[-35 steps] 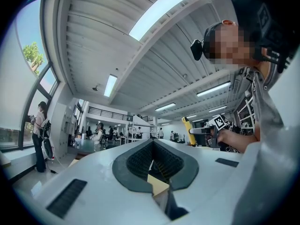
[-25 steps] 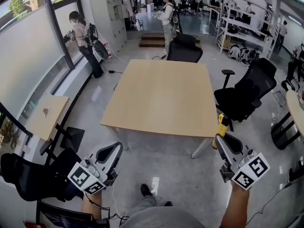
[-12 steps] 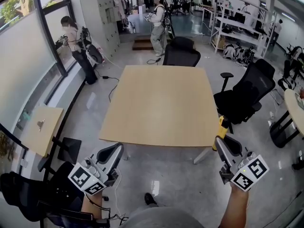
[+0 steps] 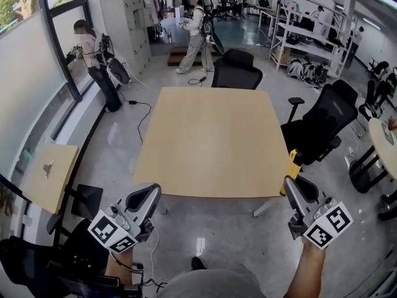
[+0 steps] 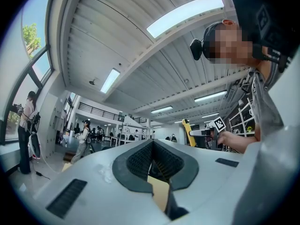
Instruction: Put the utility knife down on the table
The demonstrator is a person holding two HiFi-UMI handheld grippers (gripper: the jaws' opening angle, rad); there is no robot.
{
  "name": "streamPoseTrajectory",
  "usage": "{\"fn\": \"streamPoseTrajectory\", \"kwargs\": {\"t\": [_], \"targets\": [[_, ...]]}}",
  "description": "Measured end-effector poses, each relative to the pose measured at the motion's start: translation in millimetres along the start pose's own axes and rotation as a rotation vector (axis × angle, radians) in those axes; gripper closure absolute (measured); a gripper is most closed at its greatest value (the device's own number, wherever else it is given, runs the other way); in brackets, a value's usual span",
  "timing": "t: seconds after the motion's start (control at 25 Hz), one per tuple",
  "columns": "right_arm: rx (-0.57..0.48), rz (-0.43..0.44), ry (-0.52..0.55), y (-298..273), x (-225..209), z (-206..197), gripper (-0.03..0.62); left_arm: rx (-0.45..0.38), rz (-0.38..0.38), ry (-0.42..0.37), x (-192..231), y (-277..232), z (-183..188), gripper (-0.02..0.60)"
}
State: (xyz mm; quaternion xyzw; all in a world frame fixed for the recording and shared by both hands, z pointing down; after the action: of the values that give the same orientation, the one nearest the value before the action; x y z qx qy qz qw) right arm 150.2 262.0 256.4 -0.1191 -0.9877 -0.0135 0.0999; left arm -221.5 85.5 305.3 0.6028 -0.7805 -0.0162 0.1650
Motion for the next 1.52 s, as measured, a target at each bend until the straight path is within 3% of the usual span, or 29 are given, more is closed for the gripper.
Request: {"fn": "streamPoseTrajectory", "kwargs": {"t": [0.48,0.88,1.52], "targets": [[0.014,0.018,0.003,-43,9,2,0.533,-0.006,0.023,0.017,37,15,4,0.577],[-0.001,0.027,-0.008,-69,-9,-9,0.533,0.005,0.029,0.006,57,-1,2,0.577],[0.003,0.101,-0.033,-158,-105,-39,0.533,0.0,0.097,0.002,120,-86,-3,0.577]]}}
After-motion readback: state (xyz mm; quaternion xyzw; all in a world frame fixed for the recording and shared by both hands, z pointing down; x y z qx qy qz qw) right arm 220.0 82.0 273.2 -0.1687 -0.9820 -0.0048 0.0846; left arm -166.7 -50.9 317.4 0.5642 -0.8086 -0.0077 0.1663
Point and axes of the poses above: the fingertips, and each gripper's own axes: y backward along the fingers, x to its left, z out of its top, the point moved 8 cm from there along y, backward along the fingers, and after that the axes turned 12 degrees about y, right-handed, at the moved point
